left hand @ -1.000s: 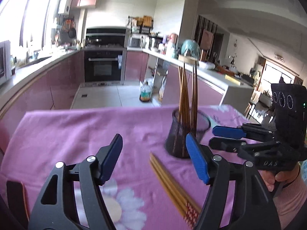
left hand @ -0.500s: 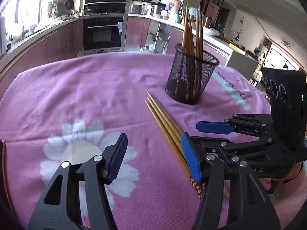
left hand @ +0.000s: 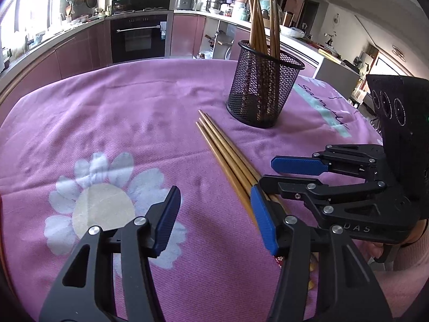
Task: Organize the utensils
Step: 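Move both open grippers back over the remaining chopstick pile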
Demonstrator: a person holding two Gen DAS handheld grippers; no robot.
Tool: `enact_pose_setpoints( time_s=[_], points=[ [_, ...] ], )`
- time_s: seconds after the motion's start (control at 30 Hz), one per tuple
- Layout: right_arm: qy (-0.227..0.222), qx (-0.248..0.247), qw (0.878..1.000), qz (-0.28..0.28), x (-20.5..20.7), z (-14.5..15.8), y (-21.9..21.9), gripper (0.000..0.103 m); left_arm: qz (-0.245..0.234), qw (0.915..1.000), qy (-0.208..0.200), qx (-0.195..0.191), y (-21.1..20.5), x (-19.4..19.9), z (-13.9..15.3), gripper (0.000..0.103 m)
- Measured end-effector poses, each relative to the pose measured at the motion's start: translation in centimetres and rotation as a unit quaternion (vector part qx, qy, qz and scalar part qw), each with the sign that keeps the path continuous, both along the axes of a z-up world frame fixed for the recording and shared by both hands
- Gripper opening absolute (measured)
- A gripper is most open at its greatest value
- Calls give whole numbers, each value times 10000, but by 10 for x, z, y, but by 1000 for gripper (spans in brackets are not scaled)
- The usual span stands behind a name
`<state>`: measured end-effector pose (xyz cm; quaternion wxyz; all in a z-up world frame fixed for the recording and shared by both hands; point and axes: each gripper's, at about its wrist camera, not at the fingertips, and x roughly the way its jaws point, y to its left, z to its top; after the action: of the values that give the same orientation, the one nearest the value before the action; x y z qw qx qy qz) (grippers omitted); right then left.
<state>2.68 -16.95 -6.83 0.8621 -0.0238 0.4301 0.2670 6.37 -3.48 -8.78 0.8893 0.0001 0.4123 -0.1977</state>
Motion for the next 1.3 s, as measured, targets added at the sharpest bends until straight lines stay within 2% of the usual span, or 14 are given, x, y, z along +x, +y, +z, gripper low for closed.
enact_pose_setpoints(
  time_s=[0.6,0.77,0.93,1.13,1.3],
  points=[
    [166,-33,9999,-1,9,-1,5,25,-117,9996,53,258,-13,3,-10,53],
    [171,-28,9998,3,9,-1,4,24,-131,9992,45,377,-14,4,-11,45],
    [166,-23,9999,-38,9,0,2,24,-135,9992,115,368,-8,6,-11,32],
    [77,-212,9997,-38,11,-1,11,23,-184,9989,122,424,-10,11,-12,32],
    [-62,-393,9992,-78,15,-2,18,19,-172,9988,119,434,-12,16,-13,32]
  ],
)
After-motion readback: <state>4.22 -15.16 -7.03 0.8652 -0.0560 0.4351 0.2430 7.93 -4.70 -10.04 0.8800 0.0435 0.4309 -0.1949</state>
